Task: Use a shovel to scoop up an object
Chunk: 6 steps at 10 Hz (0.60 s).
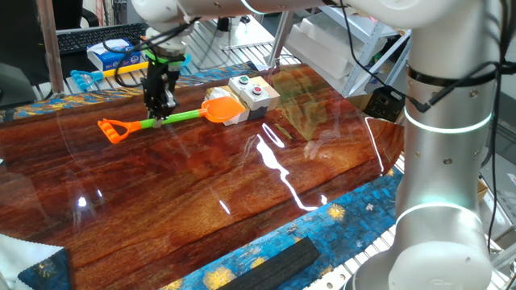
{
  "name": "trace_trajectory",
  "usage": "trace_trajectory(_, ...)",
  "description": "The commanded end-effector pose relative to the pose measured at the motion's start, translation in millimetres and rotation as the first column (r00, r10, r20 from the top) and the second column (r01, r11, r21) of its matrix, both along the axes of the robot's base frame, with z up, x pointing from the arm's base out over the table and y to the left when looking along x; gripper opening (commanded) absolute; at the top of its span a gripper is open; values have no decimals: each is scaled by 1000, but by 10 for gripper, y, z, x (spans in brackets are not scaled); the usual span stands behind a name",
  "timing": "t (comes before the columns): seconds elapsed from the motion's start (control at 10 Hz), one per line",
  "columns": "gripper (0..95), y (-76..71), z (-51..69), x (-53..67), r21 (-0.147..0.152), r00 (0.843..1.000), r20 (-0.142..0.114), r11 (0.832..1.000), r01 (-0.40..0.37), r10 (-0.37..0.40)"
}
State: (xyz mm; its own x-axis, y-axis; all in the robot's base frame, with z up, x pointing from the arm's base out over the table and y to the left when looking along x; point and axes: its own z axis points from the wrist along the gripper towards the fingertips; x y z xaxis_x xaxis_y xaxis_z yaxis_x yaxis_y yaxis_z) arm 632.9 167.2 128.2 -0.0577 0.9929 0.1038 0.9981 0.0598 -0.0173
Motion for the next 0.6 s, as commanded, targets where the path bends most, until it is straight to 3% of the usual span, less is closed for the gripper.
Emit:
trace_trajectory(0.1,0,-3,2,34,7,1000,5,1000,-12,12)
trace_trajectory(0.3,0,-17,-41,131,15,1000,6,1000,15,-15)
trace_trajectory(0.6,0,-35,-37,199,4,1000,1,1000,-23,23)
